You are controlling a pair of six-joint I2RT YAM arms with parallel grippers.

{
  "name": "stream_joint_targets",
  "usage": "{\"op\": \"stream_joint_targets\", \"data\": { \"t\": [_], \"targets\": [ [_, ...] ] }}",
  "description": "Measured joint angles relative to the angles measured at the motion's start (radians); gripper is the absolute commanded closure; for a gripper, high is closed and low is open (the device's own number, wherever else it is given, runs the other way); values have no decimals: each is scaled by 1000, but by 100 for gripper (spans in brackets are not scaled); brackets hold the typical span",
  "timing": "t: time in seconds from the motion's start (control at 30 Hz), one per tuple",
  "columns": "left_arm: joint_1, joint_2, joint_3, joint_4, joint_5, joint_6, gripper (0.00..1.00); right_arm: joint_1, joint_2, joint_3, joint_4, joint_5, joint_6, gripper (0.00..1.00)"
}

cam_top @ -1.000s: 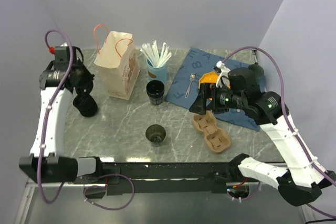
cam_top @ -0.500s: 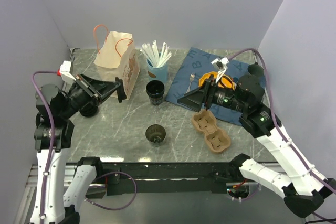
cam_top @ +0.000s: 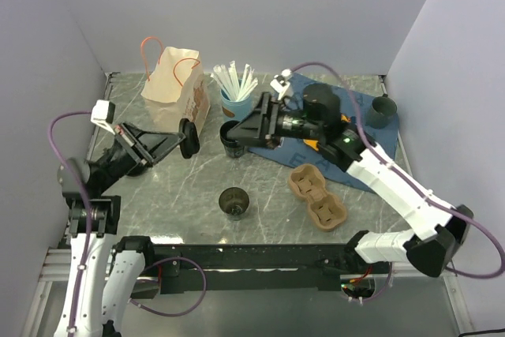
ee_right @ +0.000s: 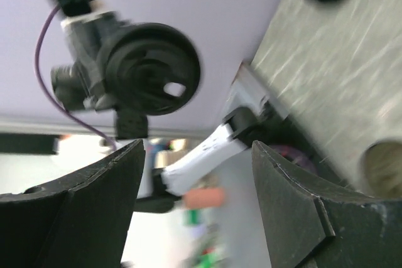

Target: Pack the takeout coffee

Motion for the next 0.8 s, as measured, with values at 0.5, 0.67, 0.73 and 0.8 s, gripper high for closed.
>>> {"op": "stream_joint_targets", "data": {
  "t": [0.5, 0.67, 0.73, 0.8],
  "targets": [
    [-27, -14, -145, 372, -37, -1, 99, 159, 142, 19, 124, 113, 406, 50],
    [-31, -5, -158, 453, -42, -28, 99, 172, 165, 19, 156, 131, 443, 52],
    [-33, 0, -159, 472, -45, -36, 99, 180, 173, 23, 166, 139, 452, 53],
    [-35, 3, -159, 486, -45, -43, 99, 185, 180, 27, 170, 143, 457, 58]
  ]
}}
